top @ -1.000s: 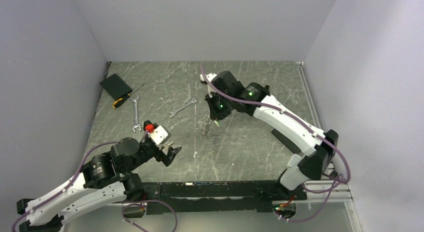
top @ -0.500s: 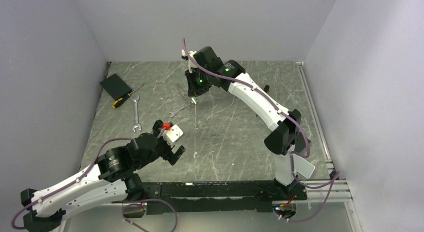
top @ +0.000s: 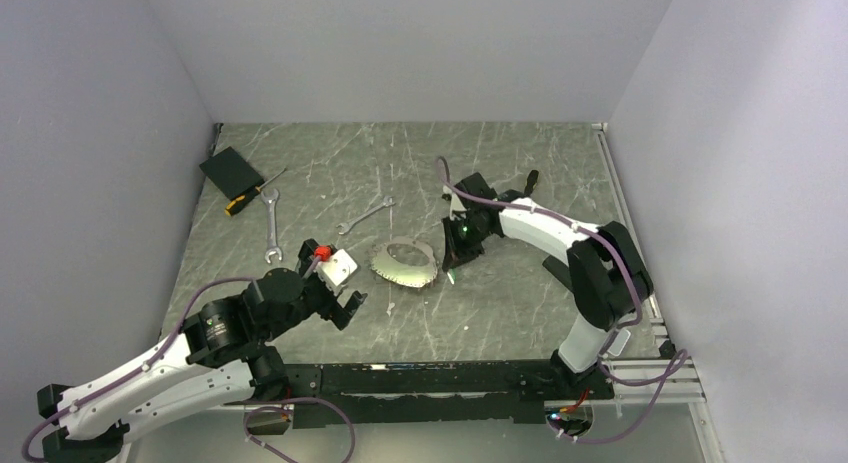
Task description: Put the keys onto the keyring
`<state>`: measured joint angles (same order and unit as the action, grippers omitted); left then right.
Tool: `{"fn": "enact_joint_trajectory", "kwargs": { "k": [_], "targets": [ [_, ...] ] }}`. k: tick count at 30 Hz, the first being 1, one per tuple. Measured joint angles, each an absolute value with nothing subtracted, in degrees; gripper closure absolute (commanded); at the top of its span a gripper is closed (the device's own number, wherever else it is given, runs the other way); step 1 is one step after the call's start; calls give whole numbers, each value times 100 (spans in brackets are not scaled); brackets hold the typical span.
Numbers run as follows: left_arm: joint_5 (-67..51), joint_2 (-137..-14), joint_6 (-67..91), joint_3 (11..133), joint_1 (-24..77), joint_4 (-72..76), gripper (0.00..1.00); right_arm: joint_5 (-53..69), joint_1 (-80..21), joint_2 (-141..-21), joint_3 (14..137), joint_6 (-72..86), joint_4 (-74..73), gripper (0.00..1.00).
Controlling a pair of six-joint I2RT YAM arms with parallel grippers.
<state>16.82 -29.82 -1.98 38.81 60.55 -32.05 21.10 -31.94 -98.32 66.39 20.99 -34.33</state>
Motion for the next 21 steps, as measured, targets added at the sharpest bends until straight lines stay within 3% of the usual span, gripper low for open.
{"fn": "enact_joint_trajectory", "kwargs": {
  "k": [9,13,16,21],
  "targets": [
    [1678,-2976,-215,3881,6045,-3205,1,1841,-3111,-8774,5601,1935,-3457,100],
    [1678,-2976,-217,3881,6040,-3205,1,1859,-3083,-8731,5262,1894,-3391,72],
    [1678,-2976,-224,3881,6040,-3205,0,1850,-3083,-8700,4998,1909,-3393,56],
    [1673,-2978,-235,3881,6034,-3205,1,1621,-3085,-8200,4731,1959,-3472,44]
  ]
}}
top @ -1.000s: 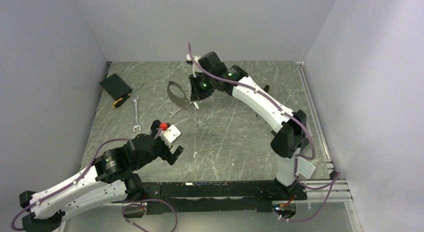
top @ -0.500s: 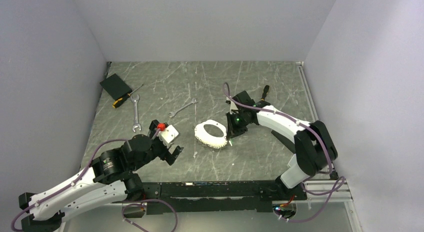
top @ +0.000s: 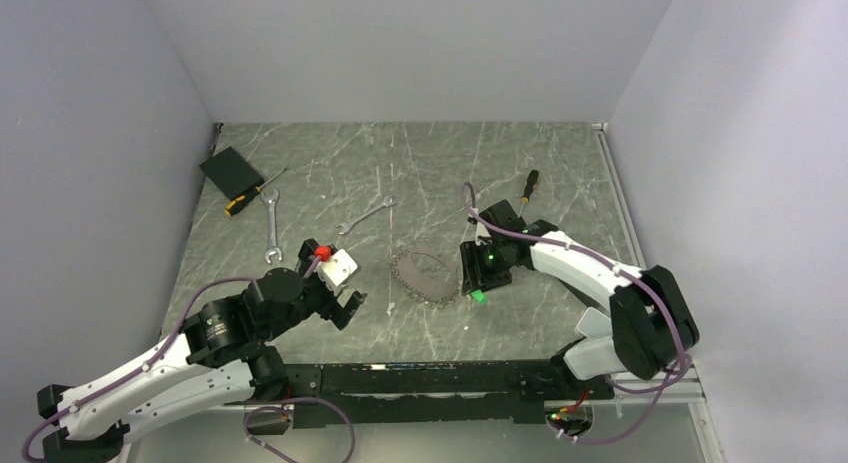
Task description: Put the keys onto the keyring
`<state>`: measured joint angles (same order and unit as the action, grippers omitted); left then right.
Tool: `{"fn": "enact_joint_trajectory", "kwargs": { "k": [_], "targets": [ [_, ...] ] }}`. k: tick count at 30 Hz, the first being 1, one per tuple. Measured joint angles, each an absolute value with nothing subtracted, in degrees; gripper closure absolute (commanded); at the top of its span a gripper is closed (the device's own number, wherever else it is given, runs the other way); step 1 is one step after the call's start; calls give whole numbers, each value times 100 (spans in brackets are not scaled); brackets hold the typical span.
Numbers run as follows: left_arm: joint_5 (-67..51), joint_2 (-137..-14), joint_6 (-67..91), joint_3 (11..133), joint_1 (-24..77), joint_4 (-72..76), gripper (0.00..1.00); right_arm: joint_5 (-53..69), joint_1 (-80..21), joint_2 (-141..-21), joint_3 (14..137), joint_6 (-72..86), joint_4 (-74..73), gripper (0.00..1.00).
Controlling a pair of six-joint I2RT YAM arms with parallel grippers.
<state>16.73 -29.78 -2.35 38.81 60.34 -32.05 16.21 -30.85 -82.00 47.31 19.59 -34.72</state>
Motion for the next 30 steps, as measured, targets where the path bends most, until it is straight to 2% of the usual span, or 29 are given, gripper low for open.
{"fn": "enact_joint_trajectory", "kwargs": {
  "k": [7,10,11,12,22,30],
  "targets": [
    [1640,-2987,-237,3881,6029,-3205,1,1164,-3085,-7456,4718,2008,-3723,36],
    [1640,-2989,-237,3881,6027,-3203,1,1035,-3083,-7142,4737,2010,-3865,22],
    [1643,-2989,-237,3881,6027,-3203,1,1002,-3085,-7041,4768,2003,-3927,9],
    [1643,-2989,-237,3881,6018,-3203,1,943,-3085,-6908,4838,1997,-4014,1],
    [1695,-3068,-235,3879,6001,-3199,0,64,-3085,-5251,6029,2141,-3833,0],
    [1796,-3177,-235,3879,5981,-3194,1,-834,-3083,-3129,4882,2893,-2764,0]
  ]
}}
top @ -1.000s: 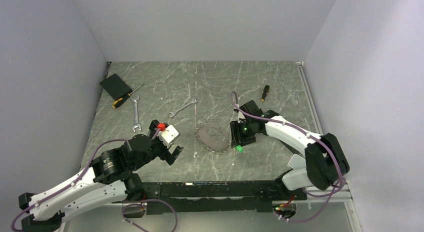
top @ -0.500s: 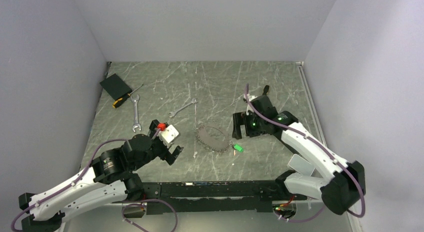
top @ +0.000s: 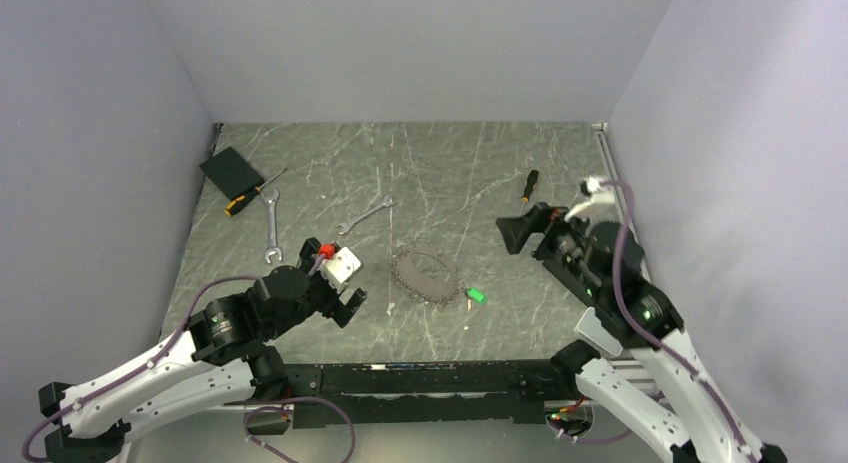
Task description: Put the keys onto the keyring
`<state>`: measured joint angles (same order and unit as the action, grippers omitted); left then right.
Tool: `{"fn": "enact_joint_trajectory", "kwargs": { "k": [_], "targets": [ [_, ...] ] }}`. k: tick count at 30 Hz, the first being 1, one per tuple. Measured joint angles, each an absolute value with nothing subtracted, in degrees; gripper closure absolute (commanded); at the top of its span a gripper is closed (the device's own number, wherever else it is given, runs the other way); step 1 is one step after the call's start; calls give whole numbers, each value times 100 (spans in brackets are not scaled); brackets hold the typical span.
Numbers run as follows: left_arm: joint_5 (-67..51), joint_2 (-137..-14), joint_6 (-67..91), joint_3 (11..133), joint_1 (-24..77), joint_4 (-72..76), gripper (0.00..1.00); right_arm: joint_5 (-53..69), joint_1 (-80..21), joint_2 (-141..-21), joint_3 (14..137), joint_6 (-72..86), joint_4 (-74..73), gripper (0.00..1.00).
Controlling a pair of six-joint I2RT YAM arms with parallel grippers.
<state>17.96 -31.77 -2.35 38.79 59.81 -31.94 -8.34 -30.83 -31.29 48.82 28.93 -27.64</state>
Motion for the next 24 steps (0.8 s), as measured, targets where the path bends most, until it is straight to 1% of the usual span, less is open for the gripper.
{"fn": "enact_joint_trajectory", "kwargs": {
  "k": [2,5,12,20,24],
  "targets": [
    [1798,-3221,-235,3876,5977,-3190,0,-1111,-3083,-2630,4504,3081,-2709,0],
    [1798,-3280,-237,3852,5970,-3168,1,-1417,-3083,-2222,4237,3341,-2792,0],
    [1837,-3489,-237,3822,5942,-3089,1,-1774,-3081,-1739,4016,3627,-3081,0],
    [1949,-3621,-261,3822,5931,-2967,1,-1802,-3079,-1330,3883,3680,-3306,0],
    [2104,-3629,-342,3824,5931,-2724,1,-1549,-3079,-1144,3774,3439,-3284,0]
  ]
}}
